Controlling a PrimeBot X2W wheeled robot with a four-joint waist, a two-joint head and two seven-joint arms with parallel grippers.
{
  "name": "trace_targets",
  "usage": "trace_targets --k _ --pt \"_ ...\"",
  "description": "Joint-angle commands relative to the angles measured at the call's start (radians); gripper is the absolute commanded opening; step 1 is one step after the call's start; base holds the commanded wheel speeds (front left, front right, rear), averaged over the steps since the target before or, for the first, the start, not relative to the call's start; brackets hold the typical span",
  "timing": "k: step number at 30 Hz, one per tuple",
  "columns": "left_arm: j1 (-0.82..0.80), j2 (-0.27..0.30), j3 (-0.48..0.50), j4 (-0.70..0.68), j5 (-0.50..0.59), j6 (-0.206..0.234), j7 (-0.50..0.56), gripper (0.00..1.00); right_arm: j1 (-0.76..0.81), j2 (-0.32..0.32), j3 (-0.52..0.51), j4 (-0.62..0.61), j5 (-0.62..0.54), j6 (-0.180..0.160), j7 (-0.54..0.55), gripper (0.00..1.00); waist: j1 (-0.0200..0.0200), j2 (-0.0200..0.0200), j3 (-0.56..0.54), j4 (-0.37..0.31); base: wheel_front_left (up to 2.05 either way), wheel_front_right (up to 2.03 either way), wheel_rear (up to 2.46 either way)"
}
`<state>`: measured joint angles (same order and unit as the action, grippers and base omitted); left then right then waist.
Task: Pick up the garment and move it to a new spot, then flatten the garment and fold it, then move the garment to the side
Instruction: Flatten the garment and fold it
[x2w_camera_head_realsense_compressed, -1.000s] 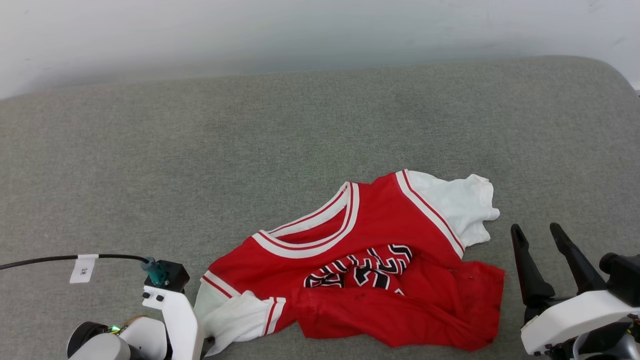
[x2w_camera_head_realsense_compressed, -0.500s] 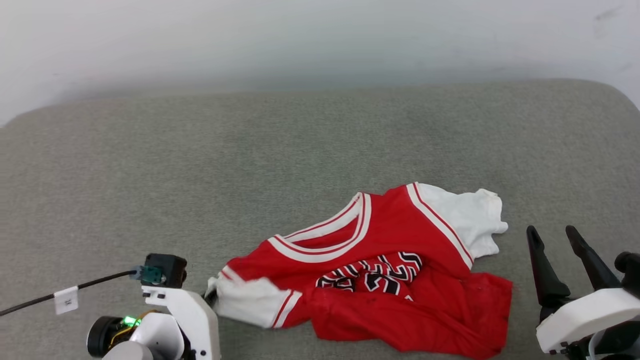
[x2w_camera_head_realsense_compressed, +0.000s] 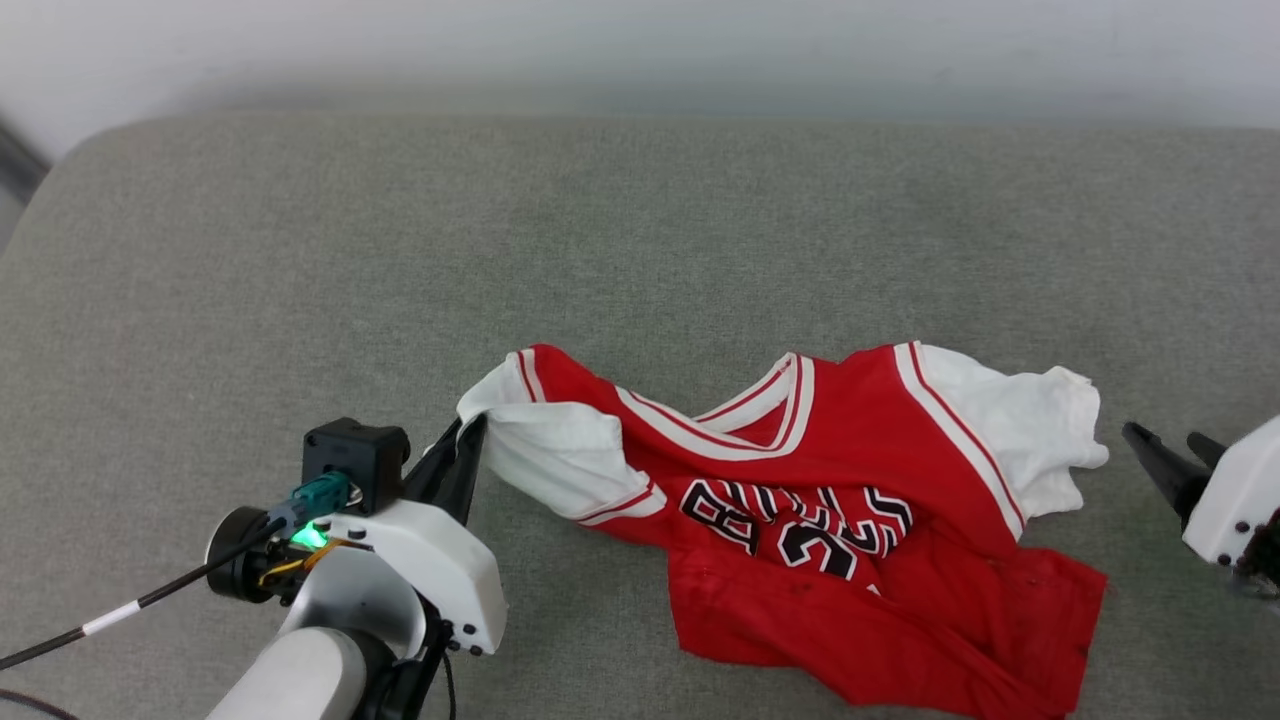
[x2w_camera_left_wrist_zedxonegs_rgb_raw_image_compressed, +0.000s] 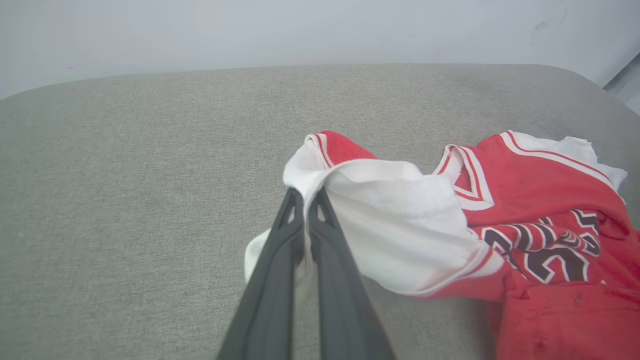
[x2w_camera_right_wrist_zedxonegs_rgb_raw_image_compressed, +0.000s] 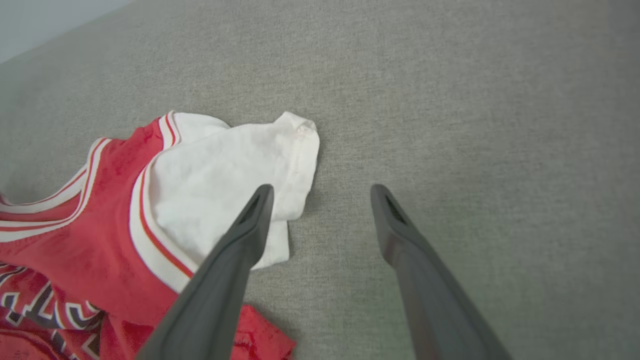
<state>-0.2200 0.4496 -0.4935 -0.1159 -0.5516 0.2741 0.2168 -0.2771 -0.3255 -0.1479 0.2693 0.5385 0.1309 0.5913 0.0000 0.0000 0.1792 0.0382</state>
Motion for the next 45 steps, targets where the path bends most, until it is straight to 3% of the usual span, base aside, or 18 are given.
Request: trace_targets --k 1,8,14,16,17,26,31,38,45 --pt "-0.024 -0.007 -0.005 -0.019 0.015 0.008 -0.002 0.0 -0.049 -0.019 0.022 0.03 0.012 0.0 0.025 1.0 0.0 0.0 0.053 0.033 0.0 0.0 0.0" --pt "-0.069 -0.031 -0.033 -0.057 0.049 0.013 -0.013 0.0 -0.21 -0.078 0.124 0.177 0.053 0.0 0.103 1.0 0.0 0.0 0.131 0.07 0.0 0.0 0.0" --pt "-0.075 -0.039 -0.033 -0.047 0.039 0.009 -0.026 0.0 -0.229 -0.08 0.221 0.322 0.098 0.0 0.201 1.0 0.0 0.0 0.157 0.088 0.0 0.0 0.0" --pt "-0.073 -0.039 -0.031 -0.041 0.035 0.005 -0.029 0.0 -0.228 -0.07 0.255 0.355 0.118 0.0 0.228 0.24 0.0 0.0 0.161 0.088 0.0 0.0 0.0" --pt "-0.072 -0.038 -0.029 -0.038 0.03 0.003 -0.03 0.0 -0.228 -0.066 0.27 0.368 0.125 0.0 0.243 0.0 0.0 0.0 0.162 0.087 0.0 0.0 0.0" --pt "-0.077 -0.02 0.01 0.007 -0.002 -0.005 -0.046 0.0 -0.323 -0.119 0.33 0.338 0.129 0.0 0.164 0.0 0.0 0.0 0.105 0.05 0.0 0.0 0.0" --pt "-0.142 -0.003 0.053 0.061 -0.024 -0.027 -0.06 0.0 -0.387 -0.161 0.371 0.292 0.081 0.0 0.042 0.0 0.0 0.0 0.029 0.014 0.0 0.0 0.0" --pt "-0.328 -0.017 0.124 0.226 -0.088 -0.089 -0.075 0.0 -0.501 -0.163 0.397 0.302 -0.006 0.0 -0.117 0.0 0.0 0.0 -0.038 -0.04 0.0 0.0 0.0" --pt "-0.601 -0.034 0.137 0.451 -0.073 -0.146 -0.099 0.0 -0.674 -0.138 0.4 0.351 -0.068 0.0 -0.254 0.0 0.0 0.0 -0.007 -0.081 0.0 0.0 0.0"
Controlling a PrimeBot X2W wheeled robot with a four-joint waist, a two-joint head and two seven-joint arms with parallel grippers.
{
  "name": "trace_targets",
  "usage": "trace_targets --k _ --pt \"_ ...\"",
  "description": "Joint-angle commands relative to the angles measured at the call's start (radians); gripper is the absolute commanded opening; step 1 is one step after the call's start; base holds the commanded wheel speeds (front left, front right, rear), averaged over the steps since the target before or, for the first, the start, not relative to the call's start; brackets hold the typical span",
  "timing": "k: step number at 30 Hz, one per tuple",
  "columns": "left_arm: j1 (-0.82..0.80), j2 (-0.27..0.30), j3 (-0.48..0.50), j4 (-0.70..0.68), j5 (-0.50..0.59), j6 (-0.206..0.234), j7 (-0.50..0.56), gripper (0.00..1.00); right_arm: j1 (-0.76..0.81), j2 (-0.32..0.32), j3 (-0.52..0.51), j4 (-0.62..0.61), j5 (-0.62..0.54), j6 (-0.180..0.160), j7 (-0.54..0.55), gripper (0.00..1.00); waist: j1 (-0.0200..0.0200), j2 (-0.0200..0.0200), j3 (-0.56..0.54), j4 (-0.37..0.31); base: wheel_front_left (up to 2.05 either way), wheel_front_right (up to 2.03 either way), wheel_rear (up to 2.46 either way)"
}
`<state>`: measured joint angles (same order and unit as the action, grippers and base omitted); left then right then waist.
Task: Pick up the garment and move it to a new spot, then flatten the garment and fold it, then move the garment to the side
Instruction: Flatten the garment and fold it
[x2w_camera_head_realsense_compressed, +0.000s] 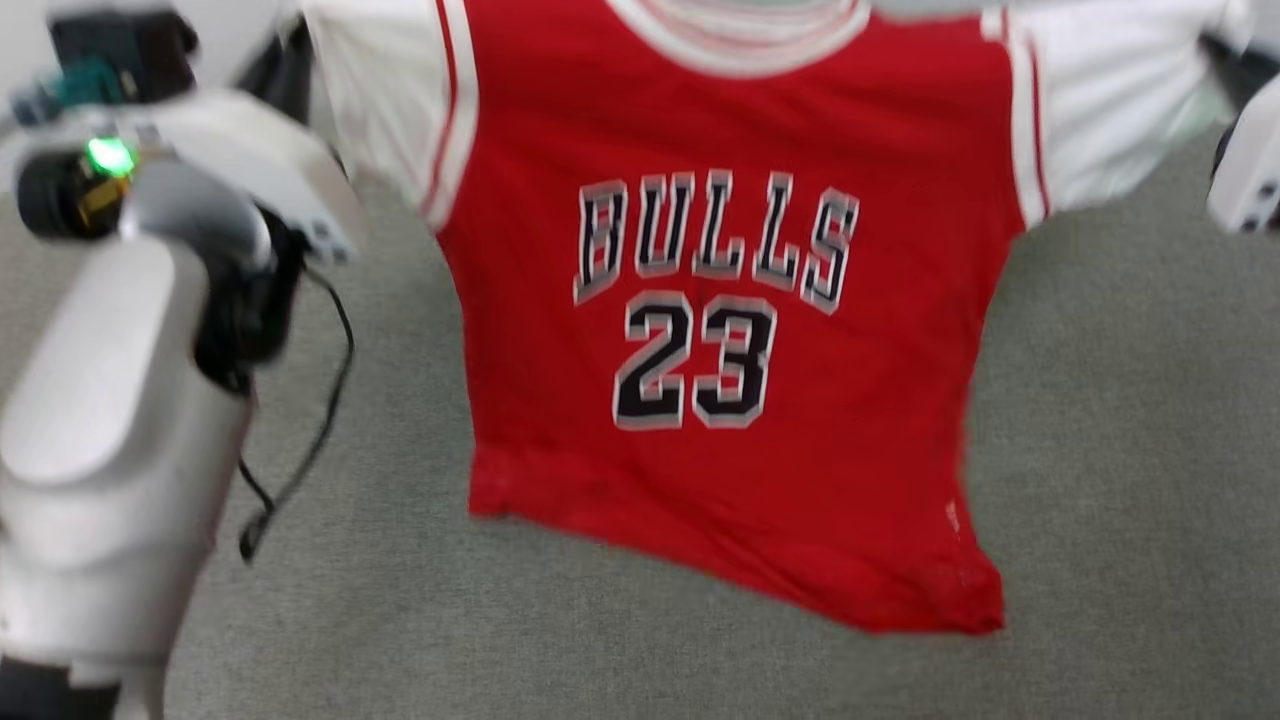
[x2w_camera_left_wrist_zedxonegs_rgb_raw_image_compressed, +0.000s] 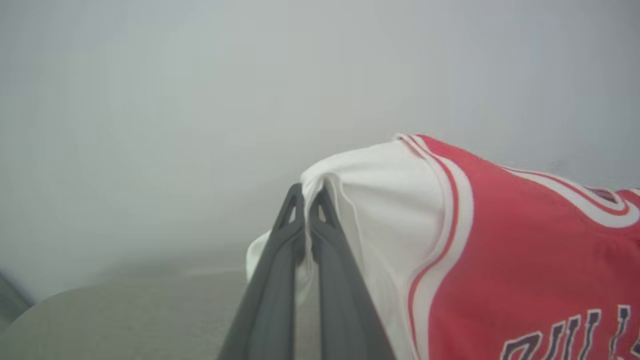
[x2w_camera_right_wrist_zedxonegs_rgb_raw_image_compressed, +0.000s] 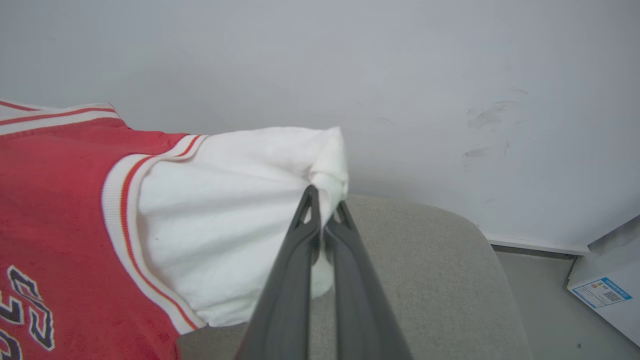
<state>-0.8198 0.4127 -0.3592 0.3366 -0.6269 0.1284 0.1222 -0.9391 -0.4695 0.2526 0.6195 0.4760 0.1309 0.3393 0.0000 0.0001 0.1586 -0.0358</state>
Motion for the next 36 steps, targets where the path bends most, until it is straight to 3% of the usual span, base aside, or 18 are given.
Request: trace_targets --k 1,8,19,26,36 --pt "-0.047 0.001 0.004 0.027 0.01 -0.005 -0.013 0.0 -0.043 0.008 -0.002 0.007 -0.01 0.0 -0.021 0.0 0.0 -0.0001 0.027 -0.011 0.0 0.0 0.0" --pt "-0.362 -0.017 0.035 0.186 0.041 -0.026 -0.092 0.0 -0.29 0.0 -0.02 0.024 -0.053 0.0 -0.155 0.0 0.0 -0.0001 0.161 -0.03 0.0 0.0 0.0" --pt "-0.736 -0.016 0.046 0.277 0.099 -0.039 -0.189 0.0 -0.608 -0.034 0.037 0.008 -0.053 0.0 -0.311 0.0 0.0 -0.0001 0.345 -0.046 0.0 0.0 0.0" --pt "-0.776 -0.036 0.042 0.371 0.087 -0.062 -0.228 0.0 -0.643 -0.01 0.102 0.061 -0.027 0.0 -0.344 0.0 0.0 -0.0001 0.424 -0.039 0.0 0.0 0.0" --pt "-0.663 -0.099 0.056 0.55 0.024 -0.132 -0.332 0.0 -0.548 0.029 0.2 0.172 0.082 0.0 -0.405 0.0 0.0 -0.0001 0.462 -0.014 0.0 0.0 0.0"
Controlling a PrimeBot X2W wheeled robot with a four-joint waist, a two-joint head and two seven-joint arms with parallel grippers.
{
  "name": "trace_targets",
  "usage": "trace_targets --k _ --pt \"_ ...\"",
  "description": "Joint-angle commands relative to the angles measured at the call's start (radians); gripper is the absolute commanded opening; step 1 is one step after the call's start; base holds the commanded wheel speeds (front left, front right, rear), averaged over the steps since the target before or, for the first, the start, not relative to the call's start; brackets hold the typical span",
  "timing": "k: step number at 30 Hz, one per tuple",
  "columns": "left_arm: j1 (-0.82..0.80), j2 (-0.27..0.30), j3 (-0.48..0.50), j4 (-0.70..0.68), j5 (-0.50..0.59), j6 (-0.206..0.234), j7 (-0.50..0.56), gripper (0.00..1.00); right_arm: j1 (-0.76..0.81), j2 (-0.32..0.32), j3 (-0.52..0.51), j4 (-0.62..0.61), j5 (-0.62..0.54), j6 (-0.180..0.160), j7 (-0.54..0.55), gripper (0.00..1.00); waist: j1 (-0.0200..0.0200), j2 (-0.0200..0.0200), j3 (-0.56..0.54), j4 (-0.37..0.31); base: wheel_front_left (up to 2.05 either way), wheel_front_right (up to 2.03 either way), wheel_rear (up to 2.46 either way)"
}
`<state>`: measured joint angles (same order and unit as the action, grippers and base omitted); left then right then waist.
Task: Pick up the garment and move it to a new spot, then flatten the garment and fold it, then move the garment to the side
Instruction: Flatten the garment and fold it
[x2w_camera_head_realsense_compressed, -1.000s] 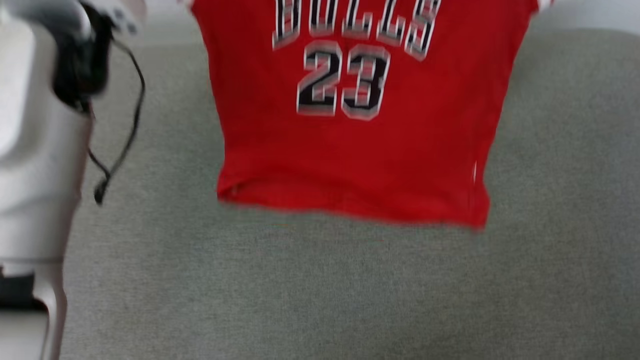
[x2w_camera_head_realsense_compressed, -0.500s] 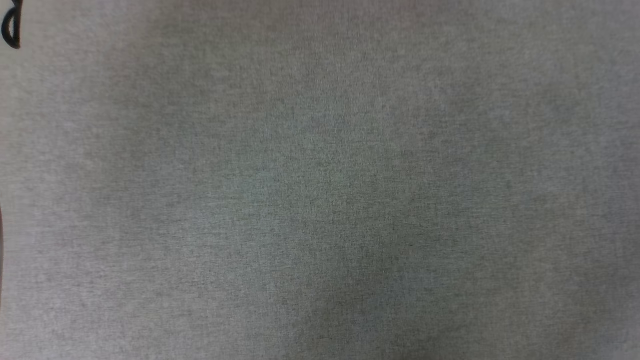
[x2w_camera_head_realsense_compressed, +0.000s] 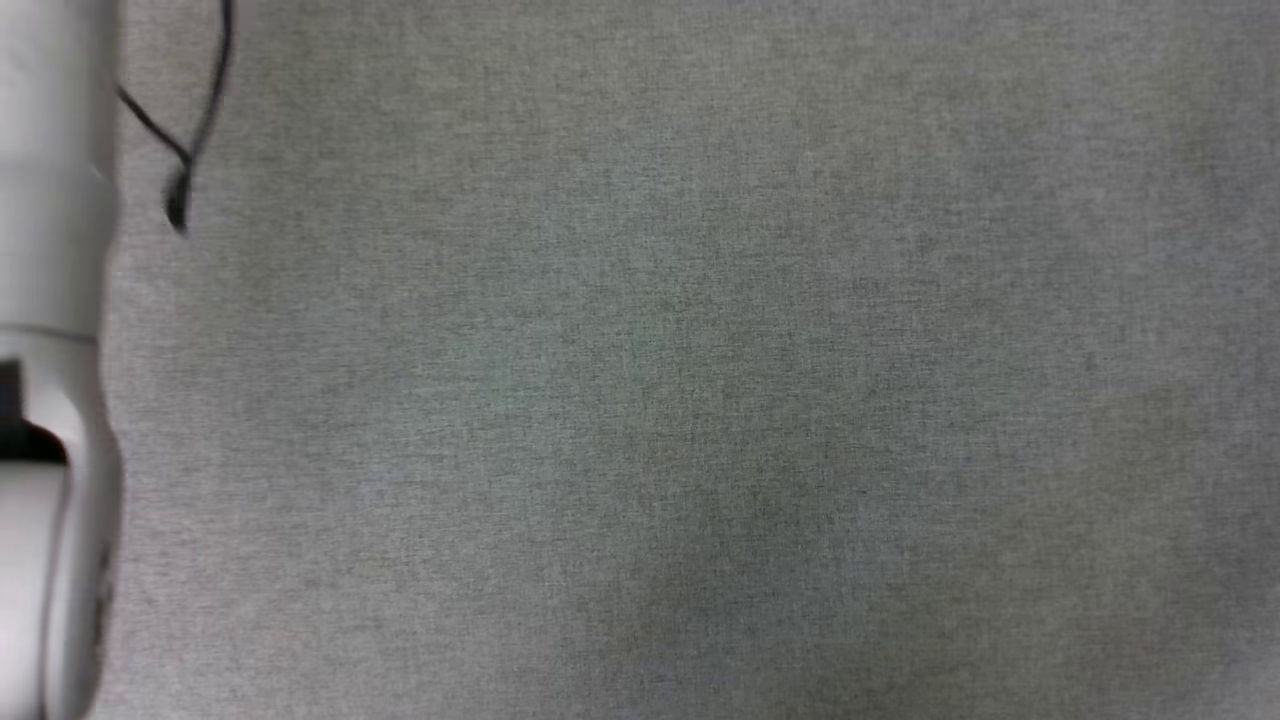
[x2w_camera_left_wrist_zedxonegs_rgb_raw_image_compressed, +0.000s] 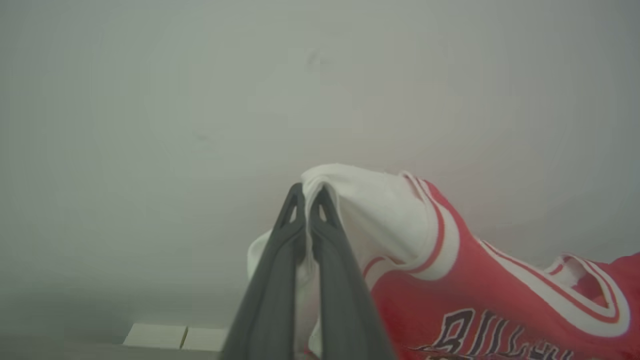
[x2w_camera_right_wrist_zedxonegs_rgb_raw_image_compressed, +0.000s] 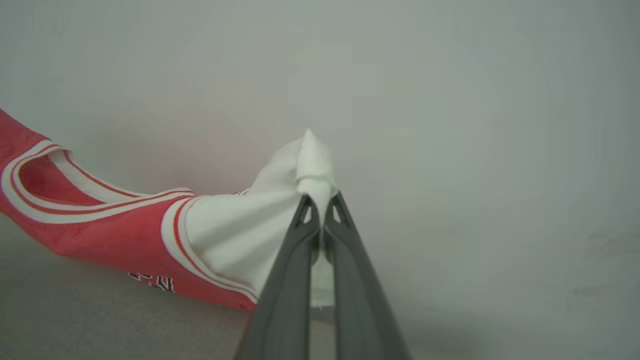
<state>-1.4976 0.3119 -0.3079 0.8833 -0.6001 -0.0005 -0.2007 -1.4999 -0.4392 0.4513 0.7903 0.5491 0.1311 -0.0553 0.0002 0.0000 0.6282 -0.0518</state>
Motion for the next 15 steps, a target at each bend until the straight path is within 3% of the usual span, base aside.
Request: trace_targets --k 1,8,13,15 --pt "0.037 -0.001 0.005 0.016 -0.008 -0.012 -0.019 0.0 0.031 -0.002 0.011 0.005 0.021 -0.001 -0.022 0.0 -0.0002 0.0 -0.016 0.003 0.0 0.0 0.0" --pt "0.291 0.006 0.036 0.026 -0.036 -0.059 -0.062 0.0 0.268 -0.02 0.095 -0.035 0.119 -0.001 -0.096 0.0 -0.0002 0.0 -0.148 0.004 0.0 0.0 0.0" --pt "0.566 0.022 0.086 -0.08 -0.055 -0.069 -0.066 0.0 0.485 -0.049 0.142 -0.103 0.165 0.0 -0.102 0.0 -0.0002 0.0 -0.266 -0.003 0.0 0.0 0.0" --pt "0.687 0.024 0.11 -0.152 -0.057 -0.05 -0.066 0.0 0.567 -0.063 0.149 -0.138 0.18 -0.001 -0.098 0.0 -0.0002 0.0 -0.308 -0.005 0.0 0.0 0.0"
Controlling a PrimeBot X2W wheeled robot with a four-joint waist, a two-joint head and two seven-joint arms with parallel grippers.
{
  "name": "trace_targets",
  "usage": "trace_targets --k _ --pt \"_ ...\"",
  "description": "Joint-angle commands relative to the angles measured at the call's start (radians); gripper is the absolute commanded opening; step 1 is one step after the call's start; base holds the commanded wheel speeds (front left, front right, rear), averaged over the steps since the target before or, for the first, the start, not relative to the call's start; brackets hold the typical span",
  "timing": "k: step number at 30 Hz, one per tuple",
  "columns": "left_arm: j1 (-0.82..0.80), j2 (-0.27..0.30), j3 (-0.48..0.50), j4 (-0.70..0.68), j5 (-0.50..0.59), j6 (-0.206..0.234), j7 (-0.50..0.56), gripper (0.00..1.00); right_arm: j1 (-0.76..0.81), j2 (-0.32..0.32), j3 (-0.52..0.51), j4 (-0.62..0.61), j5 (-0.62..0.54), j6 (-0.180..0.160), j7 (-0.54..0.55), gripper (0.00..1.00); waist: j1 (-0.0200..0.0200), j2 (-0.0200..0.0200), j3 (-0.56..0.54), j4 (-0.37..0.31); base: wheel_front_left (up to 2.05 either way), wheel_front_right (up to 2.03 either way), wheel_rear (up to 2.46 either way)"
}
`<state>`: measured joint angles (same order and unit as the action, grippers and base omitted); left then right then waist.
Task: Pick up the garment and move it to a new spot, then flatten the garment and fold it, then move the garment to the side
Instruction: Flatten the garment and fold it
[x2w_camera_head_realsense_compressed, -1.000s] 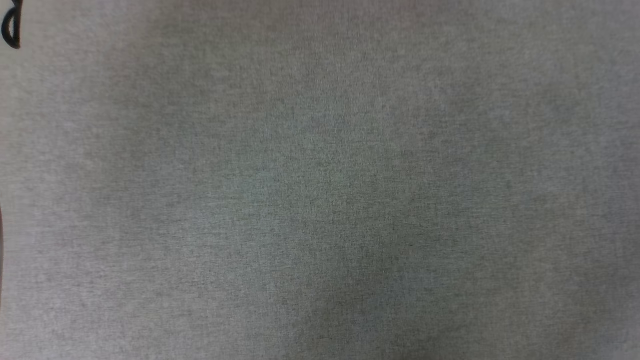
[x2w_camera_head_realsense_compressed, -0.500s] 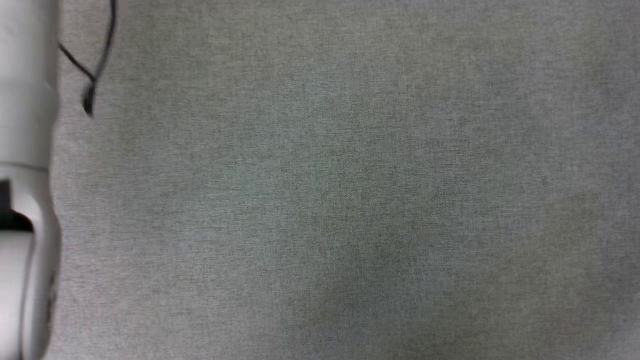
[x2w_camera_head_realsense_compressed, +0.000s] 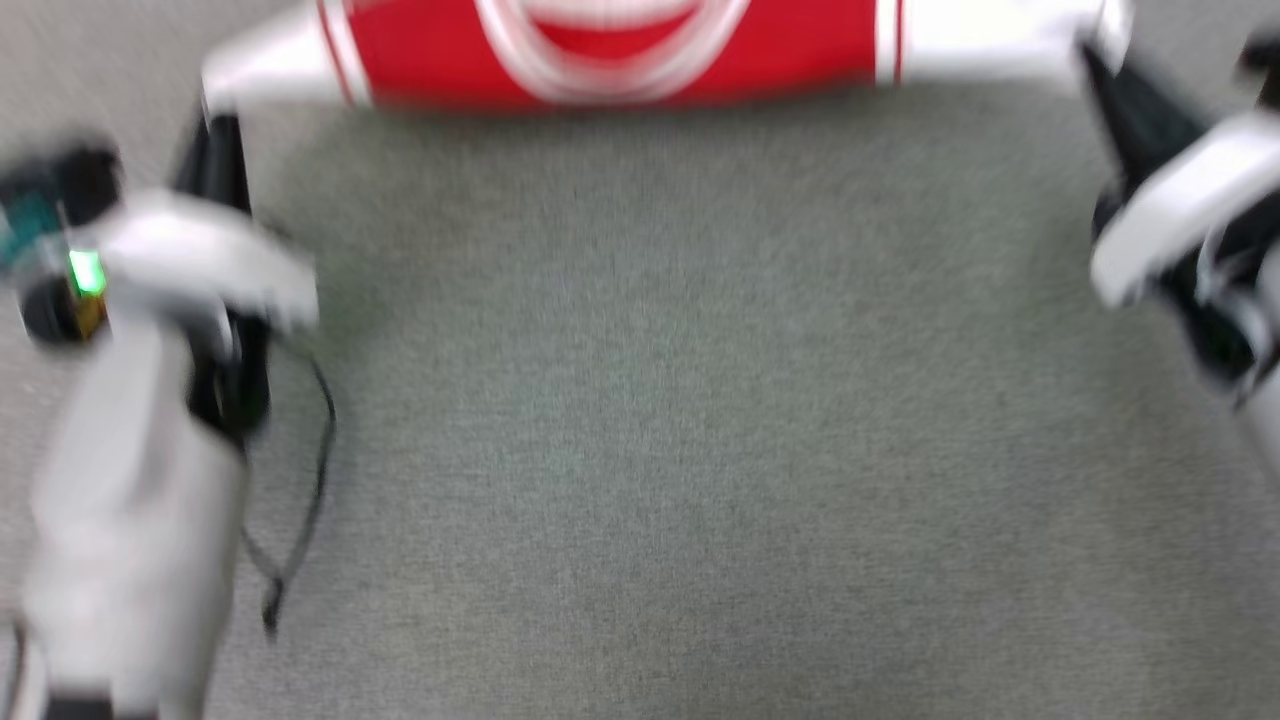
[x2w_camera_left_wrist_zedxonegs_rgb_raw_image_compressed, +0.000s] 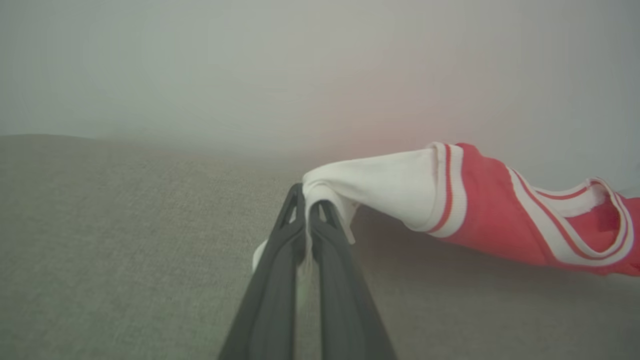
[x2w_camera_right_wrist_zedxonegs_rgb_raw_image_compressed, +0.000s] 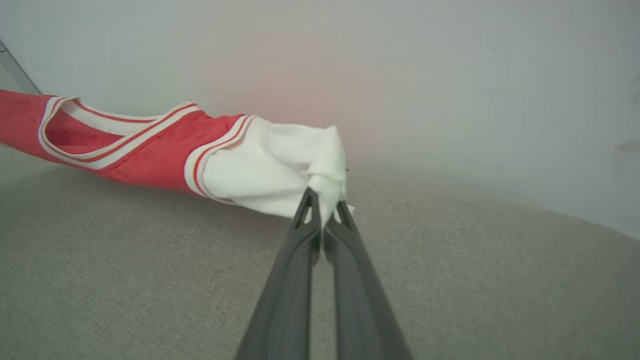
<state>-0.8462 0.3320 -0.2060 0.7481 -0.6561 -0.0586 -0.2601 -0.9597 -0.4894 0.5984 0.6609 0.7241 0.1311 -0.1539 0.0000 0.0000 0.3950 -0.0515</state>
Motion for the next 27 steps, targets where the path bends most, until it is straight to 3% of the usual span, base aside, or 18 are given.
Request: trace_targets --k 1,7,8,13,21,22,23,24,27 --pt "0.101 0.003 0.016 -0.058 0.001 0.021 -0.007 0.0 0.069 -0.019 0.004 -0.024 0.008 -0.001 0.004 0.0 0.0 0.0 -0.095 -0.007 0.0 0.0 0.0" --pt "0.474 -0.005 0.048 -0.295 -0.01 0.089 -0.007 0.0 0.341 -0.04 -0.043 -0.105 0.014 -0.001 0.037 0.0 0.0 0.0 -0.209 -0.004 0.0 0.0 0.0" --pt "0.474 -0.005 0.048 -0.295 -0.01 0.089 -0.007 0.0 0.341 -0.04 -0.043 -0.105 0.014 -0.001 0.037 0.0 0.0 0.0 -0.209 -0.004 0.0 0.0 0.0" --pt "0.8 0.0 0.054 -0.51 -0.017 0.19 0.047 0.0 0.621 -0.015 -0.146 -0.187 -0.011 -0.001 0.081 0.0 0.0 0.0 -0.293 -0.008 0.0 0.0 0.0" --pt "1.028 0.014 0.013 -0.639 -0.01 0.276 0.156 0.0 0.959 0.057 -0.331 -0.289 -0.095 -0.001 0.188 0.0 0.0 0.0 -0.336 0.012 0.0 0.0 0.0" --pt "1.037 0.014 0.008 -0.649 -0.004 0.284 0.162 0.0 0.988 0.072 -0.348 -0.304 -0.107 -0.001 0.2 0.16 0.0 0.0 -0.335 0.014 0.0 0.0 0.0" --pt "1.044 0.017 0.0 -0.652 0.003 0.29 0.17 0.0 1.007 0.077 -0.366 -0.318 -0.127 -0.001 0.211 0.42 0.0 0.0 -0.335 0.016 0.0 0.0 0.0" --pt "1.052 0.009 -0.005 -0.659 -0.001 0.294 0.174 0.0 1.028 0.082 -0.383 -0.33 -0.145 -0.001 0.228 0.99 0.0 0.0 -0.336 0.019 0.0 0.0 0.0" --pt "1.05 0.004 -0.014 -0.678 0.01 0.309 0.179 0.0 1.052 0.105 -0.422 -0.388 -0.18 -0.001 0.275 1.0 0.0 0.0 -0.328 0.029 0.0 0.0 0.0"
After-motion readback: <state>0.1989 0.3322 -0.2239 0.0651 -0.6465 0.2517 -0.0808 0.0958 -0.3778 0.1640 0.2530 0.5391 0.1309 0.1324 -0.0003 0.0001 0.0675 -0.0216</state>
